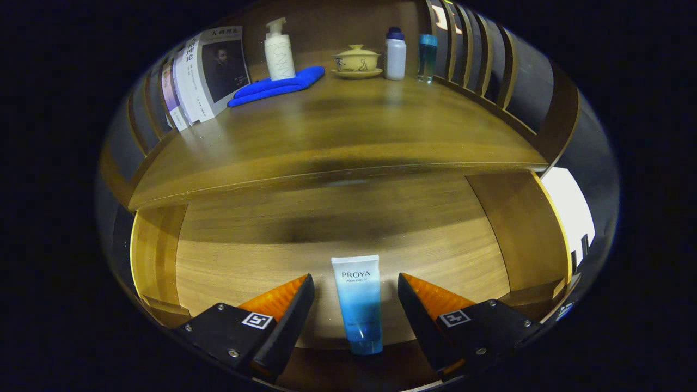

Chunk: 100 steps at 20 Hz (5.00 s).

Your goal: Pull open the drawer, take out the items inside it, and place them on the countertop above the cabinet.

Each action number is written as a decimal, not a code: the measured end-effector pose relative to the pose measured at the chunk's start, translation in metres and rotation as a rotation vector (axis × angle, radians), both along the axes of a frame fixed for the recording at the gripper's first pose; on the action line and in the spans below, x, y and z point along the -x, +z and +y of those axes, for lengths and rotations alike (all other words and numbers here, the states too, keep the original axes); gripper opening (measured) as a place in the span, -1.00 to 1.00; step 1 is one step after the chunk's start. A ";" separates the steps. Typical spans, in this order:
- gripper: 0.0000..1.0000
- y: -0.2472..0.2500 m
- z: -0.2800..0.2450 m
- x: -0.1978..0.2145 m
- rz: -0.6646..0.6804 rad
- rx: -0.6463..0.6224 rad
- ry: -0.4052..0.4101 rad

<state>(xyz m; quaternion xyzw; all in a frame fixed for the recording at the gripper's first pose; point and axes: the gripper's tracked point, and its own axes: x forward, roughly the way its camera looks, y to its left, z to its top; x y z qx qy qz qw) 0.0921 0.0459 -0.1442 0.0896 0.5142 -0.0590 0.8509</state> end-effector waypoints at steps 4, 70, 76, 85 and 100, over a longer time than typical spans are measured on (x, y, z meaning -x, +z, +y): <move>0.86 -0.011 -0.005 0.009 0.096 -0.006 -0.026; 0.05 0.119 -0.013 -0.176 -0.415 -0.011 0.224; 0.93 0.163 -0.011 -0.164 -0.571 -0.034 0.206; 0.91 0.207 -0.014 -0.076 -0.713 0.026 0.133; 0.91 0.180 -0.006 0.055 -0.857 0.069 0.016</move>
